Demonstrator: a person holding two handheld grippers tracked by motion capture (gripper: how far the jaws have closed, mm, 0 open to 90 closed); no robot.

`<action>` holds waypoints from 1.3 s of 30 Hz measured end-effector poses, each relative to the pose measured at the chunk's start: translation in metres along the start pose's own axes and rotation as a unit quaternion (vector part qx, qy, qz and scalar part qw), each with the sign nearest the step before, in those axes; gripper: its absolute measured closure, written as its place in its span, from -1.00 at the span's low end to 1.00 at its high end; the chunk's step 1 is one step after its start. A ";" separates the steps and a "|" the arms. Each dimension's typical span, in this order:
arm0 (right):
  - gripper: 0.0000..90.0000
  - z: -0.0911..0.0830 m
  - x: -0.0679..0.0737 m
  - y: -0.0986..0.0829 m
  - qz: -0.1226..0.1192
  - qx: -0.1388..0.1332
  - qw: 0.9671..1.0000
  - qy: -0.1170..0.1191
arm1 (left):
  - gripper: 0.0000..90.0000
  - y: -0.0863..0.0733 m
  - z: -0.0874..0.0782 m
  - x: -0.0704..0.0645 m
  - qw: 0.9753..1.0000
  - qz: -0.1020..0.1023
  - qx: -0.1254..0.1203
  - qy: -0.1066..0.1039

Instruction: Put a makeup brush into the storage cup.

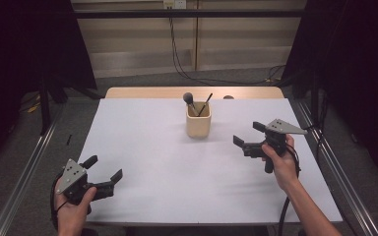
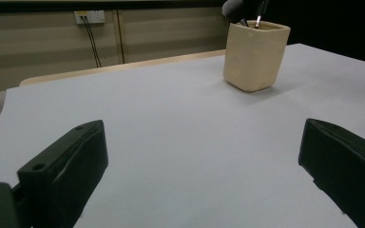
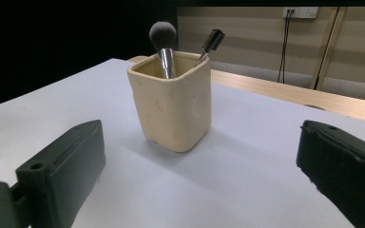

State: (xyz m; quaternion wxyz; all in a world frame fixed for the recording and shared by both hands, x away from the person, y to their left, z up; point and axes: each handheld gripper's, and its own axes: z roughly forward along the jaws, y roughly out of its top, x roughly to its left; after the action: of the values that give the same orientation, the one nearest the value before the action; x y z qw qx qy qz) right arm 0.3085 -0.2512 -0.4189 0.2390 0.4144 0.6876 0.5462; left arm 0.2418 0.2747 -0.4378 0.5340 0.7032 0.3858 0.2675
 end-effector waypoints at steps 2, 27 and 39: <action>-0.96 -0.005 0.000 -0.002 -0.002 -0.001 1.000 -0.005 | -0.94 0.000 0.000 0.000 1.000 -0.002 0.000 0.001; -0.96 -0.063 0.008 -0.033 -0.003 0.009 0.999 -0.033 | -0.94 0.000 -0.003 -0.002 1.000 0.001 -0.001 0.004; -0.96 -0.085 0.006 -0.053 0.004 0.023 0.998 -0.051 | -0.94 0.000 -0.004 -0.006 1.000 0.004 0.000 -0.002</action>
State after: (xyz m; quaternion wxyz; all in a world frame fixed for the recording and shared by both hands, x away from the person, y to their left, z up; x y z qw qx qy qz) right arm 0.2225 -0.2958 -0.4442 0.2620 0.4502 0.6853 0.5089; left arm 0.2356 0.2715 -0.4362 0.5336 0.7051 0.3821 0.2686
